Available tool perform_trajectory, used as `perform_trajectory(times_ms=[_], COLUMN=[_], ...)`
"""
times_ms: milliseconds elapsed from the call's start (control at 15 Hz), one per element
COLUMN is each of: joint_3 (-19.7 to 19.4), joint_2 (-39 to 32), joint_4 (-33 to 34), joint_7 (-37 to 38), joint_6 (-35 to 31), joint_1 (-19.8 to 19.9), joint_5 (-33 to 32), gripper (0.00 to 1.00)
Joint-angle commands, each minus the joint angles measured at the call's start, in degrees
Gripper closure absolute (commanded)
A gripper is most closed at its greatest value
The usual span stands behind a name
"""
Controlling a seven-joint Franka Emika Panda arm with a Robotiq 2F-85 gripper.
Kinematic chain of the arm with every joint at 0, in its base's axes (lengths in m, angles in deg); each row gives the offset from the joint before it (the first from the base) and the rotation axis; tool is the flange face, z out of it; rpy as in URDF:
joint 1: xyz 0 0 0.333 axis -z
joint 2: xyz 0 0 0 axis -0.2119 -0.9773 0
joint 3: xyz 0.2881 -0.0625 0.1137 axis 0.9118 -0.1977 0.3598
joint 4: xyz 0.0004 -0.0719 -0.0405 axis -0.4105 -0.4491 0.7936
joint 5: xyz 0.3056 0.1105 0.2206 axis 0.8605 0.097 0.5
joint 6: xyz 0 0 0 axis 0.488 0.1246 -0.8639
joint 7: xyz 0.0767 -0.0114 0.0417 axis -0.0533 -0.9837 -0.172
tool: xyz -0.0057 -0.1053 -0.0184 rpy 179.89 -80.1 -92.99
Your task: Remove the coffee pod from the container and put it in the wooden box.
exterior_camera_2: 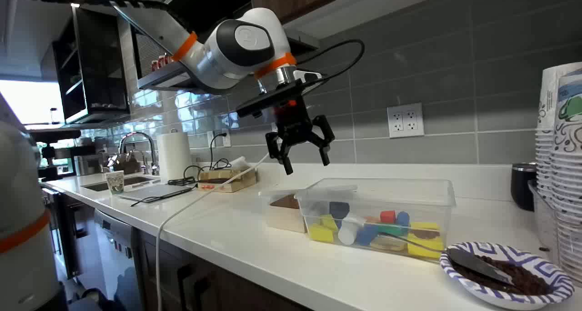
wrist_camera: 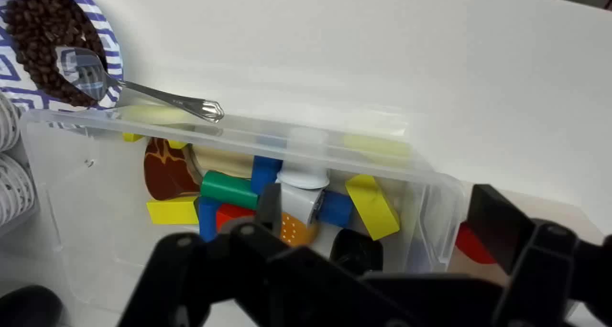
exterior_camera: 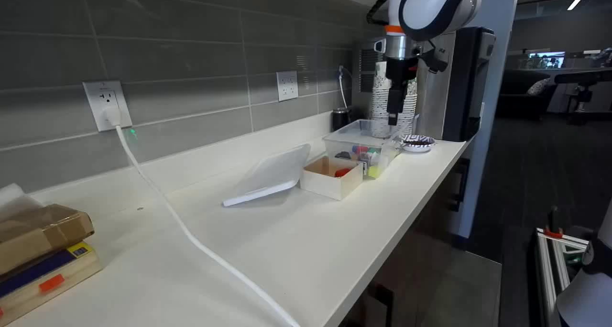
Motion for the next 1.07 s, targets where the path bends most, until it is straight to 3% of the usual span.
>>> perform_trajectory(times_ms=[0, 400, 1000], joint_3=[0.4, 1.0, -0.4], joint_2=[0.0, -3.3, -16.9], joint_4=[0.0, 3.0, 17.5], joint_7=[-0.1, 4.9, 15.2], joint_6=[0.1, -0.5, -0.4], joint_1=[0.4, 0.3, 1.3], joint_5=[0.2, 2.2, 16.2], gripper=[0.00, 0.00, 0.00])
